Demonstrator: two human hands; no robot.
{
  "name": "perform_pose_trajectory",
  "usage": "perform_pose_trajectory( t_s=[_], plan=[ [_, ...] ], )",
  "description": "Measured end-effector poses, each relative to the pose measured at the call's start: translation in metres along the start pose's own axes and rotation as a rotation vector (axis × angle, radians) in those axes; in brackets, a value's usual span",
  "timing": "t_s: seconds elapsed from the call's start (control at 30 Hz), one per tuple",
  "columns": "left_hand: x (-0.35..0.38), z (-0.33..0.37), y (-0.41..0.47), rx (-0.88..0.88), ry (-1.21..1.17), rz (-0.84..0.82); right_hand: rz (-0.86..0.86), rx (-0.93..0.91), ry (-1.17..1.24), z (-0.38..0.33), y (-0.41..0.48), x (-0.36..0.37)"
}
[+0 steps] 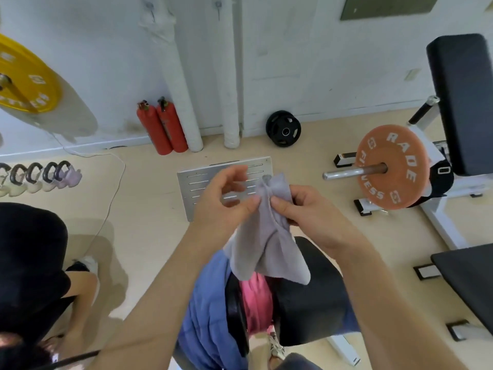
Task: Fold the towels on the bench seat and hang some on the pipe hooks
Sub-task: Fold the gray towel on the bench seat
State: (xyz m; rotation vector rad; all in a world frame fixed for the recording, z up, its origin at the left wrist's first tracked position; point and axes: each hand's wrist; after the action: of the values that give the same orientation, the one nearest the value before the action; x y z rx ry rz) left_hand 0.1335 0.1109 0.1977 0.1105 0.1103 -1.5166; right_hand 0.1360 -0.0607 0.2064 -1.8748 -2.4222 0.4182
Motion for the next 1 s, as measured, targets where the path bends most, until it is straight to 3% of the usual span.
perform_pose_trajectory(
  t_s=[0.13,0.17,0.27,0.33,0.43,0.67,0.73,0.8,0.87,1.0],
  plan=[
    [-0.010,0.009,0.015,-0.262,-0.371,-0.562,-0.202,-0.071,0.141,-0.027,-0.010,-0.018],
    [-0.010,0.009,0.015,-0.278,-0.428,-0.610,-0.224,-0.070,0.153,-0.032,-0.011,-0.020],
    [-0.008,0.016,0.014,-0.237,-0.448,-0.362,-0.141,-0.074,0.086,-0.040,-0.013,-0.024],
    [-0.007,0.023,0.010,-0.153,-0.313,-0.237,-0.049,-0.115,-0.006,-0.044,-0.014,-0.024],
    [-0.001,0.036,-0.001,0.015,-0.012,-0.217,0.016,-0.173,-0.053,-0.053,-0.016,-0.018],
    [-0.016,0.050,-0.007,0.146,0.090,0.065,0.173,-0.036,0.088,-0.047,-0.017,-0.015],
    [-0.026,0.052,-0.009,0.162,0.137,0.056,0.252,-0.032,0.058,-0.044,-0.014,-0.014],
    [-0.032,0.058,-0.015,0.144,0.115,-0.120,0.313,-0.056,-0.003,-0.043,-0.012,-0.012],
    [-0.031,0.067,-0.019,0.097,0.084,-0.305,0.254,-0.078,0.018,-0.047,-0.013,-0.008],
    [-0.017,0.077,-0.018,0.169,0.207,-0.182,0.097,-0.100,-0.014,-0.058,-0.023,0.000]
  ],
)
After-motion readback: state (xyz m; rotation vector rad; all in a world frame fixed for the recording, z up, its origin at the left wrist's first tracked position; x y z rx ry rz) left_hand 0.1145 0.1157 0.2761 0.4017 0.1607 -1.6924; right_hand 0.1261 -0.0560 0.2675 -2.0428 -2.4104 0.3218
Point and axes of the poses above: each hand's wrist, its own y-axis towards the middle knuckle, its own x-axis out of the palm, z = x × y, and after that the axes turned 3 degrees about z, right-handed
